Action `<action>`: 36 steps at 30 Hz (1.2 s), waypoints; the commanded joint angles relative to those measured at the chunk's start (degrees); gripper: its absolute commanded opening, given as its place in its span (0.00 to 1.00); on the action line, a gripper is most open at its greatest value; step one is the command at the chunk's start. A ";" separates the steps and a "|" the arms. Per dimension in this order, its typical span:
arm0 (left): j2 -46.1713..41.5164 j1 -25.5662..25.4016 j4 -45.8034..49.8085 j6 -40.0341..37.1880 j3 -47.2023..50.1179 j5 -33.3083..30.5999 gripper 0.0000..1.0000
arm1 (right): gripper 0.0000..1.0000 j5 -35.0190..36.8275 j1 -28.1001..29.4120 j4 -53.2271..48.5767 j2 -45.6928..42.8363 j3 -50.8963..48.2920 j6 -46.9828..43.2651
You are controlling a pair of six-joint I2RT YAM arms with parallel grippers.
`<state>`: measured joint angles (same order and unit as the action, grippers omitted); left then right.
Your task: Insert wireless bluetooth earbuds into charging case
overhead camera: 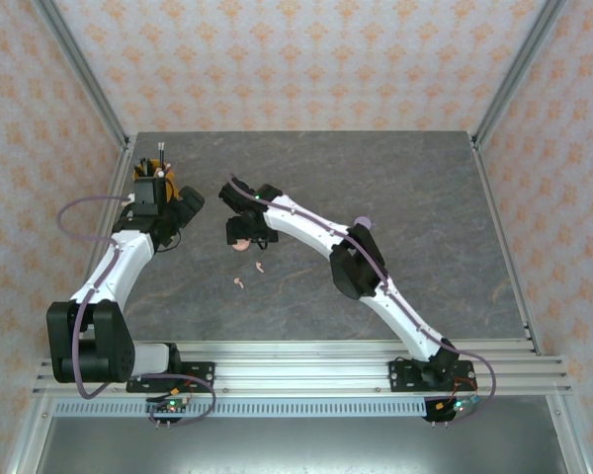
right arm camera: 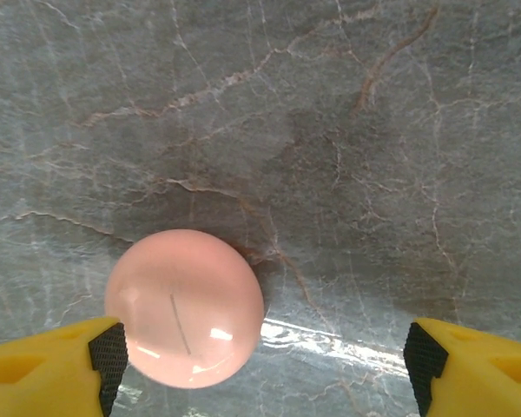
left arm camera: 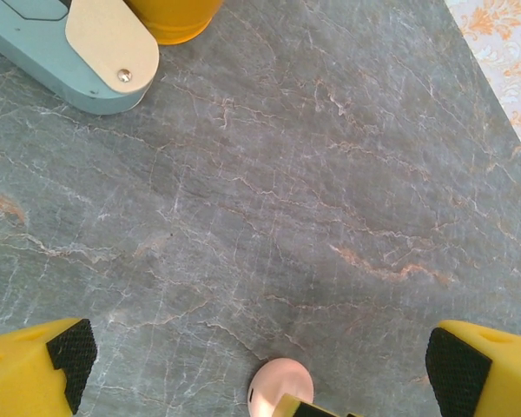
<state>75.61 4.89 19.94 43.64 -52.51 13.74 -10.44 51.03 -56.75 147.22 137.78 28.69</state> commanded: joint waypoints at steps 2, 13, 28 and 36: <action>0.47 0.30 0.07 0.57 -1.96 0.33 1.00 | 0.85 0.76 1.02 0.20 2.15 3.38 0.36; 0.59 0.30 -0.64 1.25 -1.52 1.25 1.00 | 0.84 5.69 2.47 -2.74 5.53 6.80 -4.12; -0.37 0.30 -0.60 2.02 -0.97 1.47 1.00 | 0.70 8.64 4.03 -2.39 8.27 10.97 -4.80; -0.86 0.30 -0.41 2.32 -1.23 2.13 1.00 | 0.52 12.07 3.77 -4.51 5.85 9.35 -5.14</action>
<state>75.90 4.89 19.90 45.15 -52.80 15.00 -1.41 54.61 -59.00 154.04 147.13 23.86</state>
